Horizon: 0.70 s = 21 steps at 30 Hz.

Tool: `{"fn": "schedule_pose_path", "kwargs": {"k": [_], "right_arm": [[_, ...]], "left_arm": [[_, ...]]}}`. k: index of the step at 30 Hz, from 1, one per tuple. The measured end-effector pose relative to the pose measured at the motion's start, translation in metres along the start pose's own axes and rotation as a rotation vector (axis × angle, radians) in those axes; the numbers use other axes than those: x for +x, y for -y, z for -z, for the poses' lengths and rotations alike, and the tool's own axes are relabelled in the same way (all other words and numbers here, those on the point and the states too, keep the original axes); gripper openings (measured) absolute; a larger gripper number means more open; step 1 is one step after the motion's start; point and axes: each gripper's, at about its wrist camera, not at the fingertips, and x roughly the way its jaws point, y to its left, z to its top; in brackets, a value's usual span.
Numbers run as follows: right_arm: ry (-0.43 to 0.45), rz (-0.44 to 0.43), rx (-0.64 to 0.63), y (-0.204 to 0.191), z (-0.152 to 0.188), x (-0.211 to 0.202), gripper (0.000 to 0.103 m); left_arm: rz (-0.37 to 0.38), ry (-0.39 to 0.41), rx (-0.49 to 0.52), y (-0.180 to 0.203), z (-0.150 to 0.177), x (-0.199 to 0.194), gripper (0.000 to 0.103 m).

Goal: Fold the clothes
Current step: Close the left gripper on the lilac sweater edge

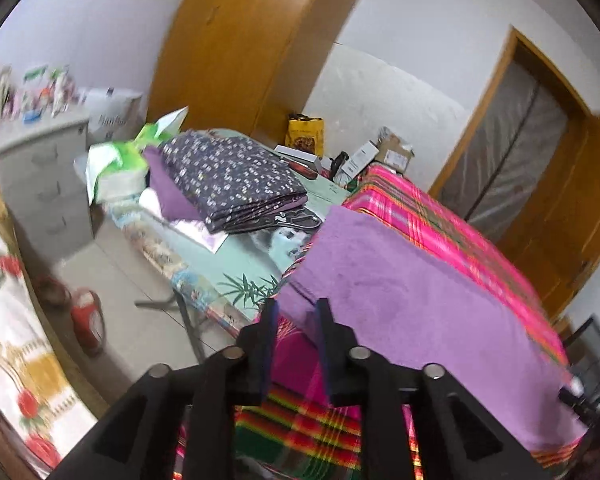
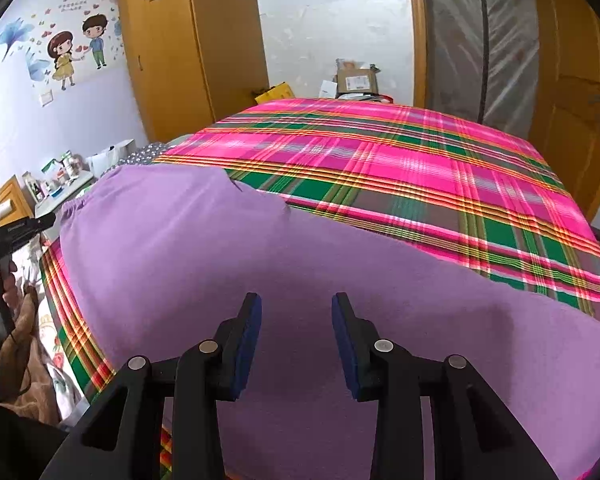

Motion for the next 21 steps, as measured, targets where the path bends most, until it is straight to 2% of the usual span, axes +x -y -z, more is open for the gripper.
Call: {"fn": "schedule_pose_path", "kwargs": {"k": [4,7,15,21], "right_arm": [[0.001,-0.005,-0.004,-0.001,0.0,0.001,0.038],[0.002,-0.009,-0.008,-0.002,-0.001,0.001,0.038],[0.009,-0.017,-0.025,-0.006,-0.001,0.0,0.038],[0.01,-0.021,-0.032,-0.007,-0.002,0.001,0.038]], "left_arm": [[0.066,0.003,-0.099,-0.012,0.001,0.0,0.031],[0.118,-0.017,-0.137,-0.013,0.0,0.007,0.037],[0.123,-0.085,-0.169,-0.012,0.008,0.03,0.038],[0.189,-0.083,-0.253,-0.022,0.005,0.037,0.039]]}}
